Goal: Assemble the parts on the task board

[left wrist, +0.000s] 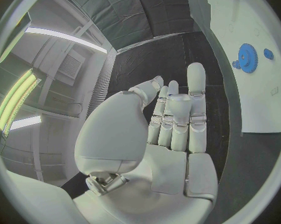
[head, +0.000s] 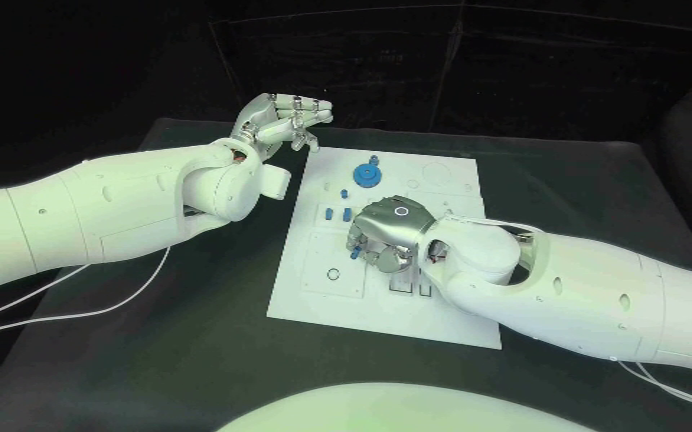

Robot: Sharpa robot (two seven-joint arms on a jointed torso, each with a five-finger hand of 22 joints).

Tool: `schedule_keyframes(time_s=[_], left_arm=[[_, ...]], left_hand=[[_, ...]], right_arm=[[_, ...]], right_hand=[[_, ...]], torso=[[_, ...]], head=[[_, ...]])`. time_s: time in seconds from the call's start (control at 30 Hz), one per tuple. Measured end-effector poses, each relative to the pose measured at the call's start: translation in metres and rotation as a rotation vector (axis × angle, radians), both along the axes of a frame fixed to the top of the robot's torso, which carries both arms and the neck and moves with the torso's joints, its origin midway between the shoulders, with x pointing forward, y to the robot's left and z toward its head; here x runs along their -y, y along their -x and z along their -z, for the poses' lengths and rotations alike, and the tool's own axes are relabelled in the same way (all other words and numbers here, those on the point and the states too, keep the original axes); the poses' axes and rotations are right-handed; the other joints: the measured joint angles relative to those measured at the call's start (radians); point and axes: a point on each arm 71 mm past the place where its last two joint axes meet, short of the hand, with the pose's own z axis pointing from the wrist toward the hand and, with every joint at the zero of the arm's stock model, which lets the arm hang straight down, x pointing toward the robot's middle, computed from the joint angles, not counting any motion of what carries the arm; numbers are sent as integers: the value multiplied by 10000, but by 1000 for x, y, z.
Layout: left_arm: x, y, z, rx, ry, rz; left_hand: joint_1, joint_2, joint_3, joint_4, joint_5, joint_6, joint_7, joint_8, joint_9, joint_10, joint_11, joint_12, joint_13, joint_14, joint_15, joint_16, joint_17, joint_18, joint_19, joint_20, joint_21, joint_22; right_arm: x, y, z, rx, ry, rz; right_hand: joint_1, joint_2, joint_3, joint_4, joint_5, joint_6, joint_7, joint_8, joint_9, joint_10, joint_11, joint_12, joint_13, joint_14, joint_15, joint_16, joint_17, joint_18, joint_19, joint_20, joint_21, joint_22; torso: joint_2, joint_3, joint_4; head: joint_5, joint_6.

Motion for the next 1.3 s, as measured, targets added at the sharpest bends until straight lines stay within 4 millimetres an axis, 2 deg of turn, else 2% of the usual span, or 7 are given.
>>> schedule_keyframes(time_s=[0.57, 0.63, 0.73, 0.8, 0.9, 1.07, 1.3], left_arm=[[0, 0, 0, -9, 5, 14], [0, 0, 0, -11, 7, 18], [0, 0, 0, -15, 8, 23], [0, 0, 0, -19, 9, 27], [0, 0, 0, -25, 10, 32], [0, 0, 0, -39, 11, 42], [0, 0, 0, -57, 15, 60]], left_hand=[[0, 0, 0, 0, 0, 0, 0, 0, 0, 0, 0, 0, -8, 0, 0, 0, 1, 1, 0, 0, 0, -9], [0, 0, 0, 0, 0, 0, 0, 0, 0, 0, 0, 0, -8, 0, 0, 0, 2, 0, 0, 0, 0, -8], [0, 0, 0, 0, 0, -36, 36, 0, 0, -37, -37, 0, -7, 0, 0, 0, -8, 1, 0, 0, 0, -8], [0, 0, 0, 0, 0, -36, 36, 0, 0, -67, -7, 0, -7, 0, 0, 0, -14, 0, 0, 0, -40, -20], [0, 0, 0, 0, 0, -36, 36, 0, 0, -74, 0, 0, -7, 0, 0, 0, -14, -1, 0, 0, -40, -19], [0, 0, 0, 0, 0, -36, 35, 0, 0, -74, 0, 0, -7, 0, 0, 0, -14, 1, 0, 0, -40, -19], [0, 0, 0, 0, 0, -35, 35, 0, 0, -74, -1, 0, -6, 0, 0, 0, -13, 0, 0, 0, -40, -18]], right_arm=[[-7, 3, 1, 198, 349, -165], [-7, 3, 1, 198, 362, -168], [-6, 3, 2, 208, 382, -147], [-5, 2, 2, 219, 394, -120], [-5, 2, 2, 227, 396, -88], [-4, 1, 2, 266, 331, -45], [-2, 1, 1, 349, 159, 11]], right_hand=[[-52, -52, 0, 0, 0, -1, -1, -64, -4, 0, 0, -44, -33, 0, 0, 0, -56, 1, 0, 0, 0, -43], [-139, -134, 0, 0, 1, -151, 115, -153, -33, -142, 119, -179, -92, 0, 0, 0, -120, 1, -3, 2, 0, -91], [-252, -143, 0, 0, 1, -353, 189, -168, -78, -327, 213, -273, -158, 0, 0, 0, -191, 1, -55, 55, 0, -134], [-310, -200, 0, 0, 1, -496, 209, -168, -87, -417, 232, -342, -188, 0, 78, 0, -225, 1, -84, 84, 0, -145], [-382, -273, 19, 18, 1, -957, 345, -168, -112, -735, 345, -456, -246, -5, 189, -75, -345, 1, -169, 169, -12, -231], [-553, -444, 11, 47, 1, -1553, 528, -168, -112, -1437, 535, -495, -280, -42, 330, -404, -898, 1, -394, 393, -383, -845], [-608, -499, -70, 117, 1, -1768, 519, -168, -111, -1682, 604, -495, -279, -56, 344, -501, -1063, 0, -487, 412, -494, -1064]], torso=[[-10, -3, 8], [-11, -3, 8], [-11, -1, 8], [-11, -1, 8], [-11, -1, 8], [-10, -1, 8], [-8, 1, 6]], head=[[-15, -14], [-13, -11], [-12, -4], [-12, -1], [-12, 3], [-7, -7], [-7, -12]])
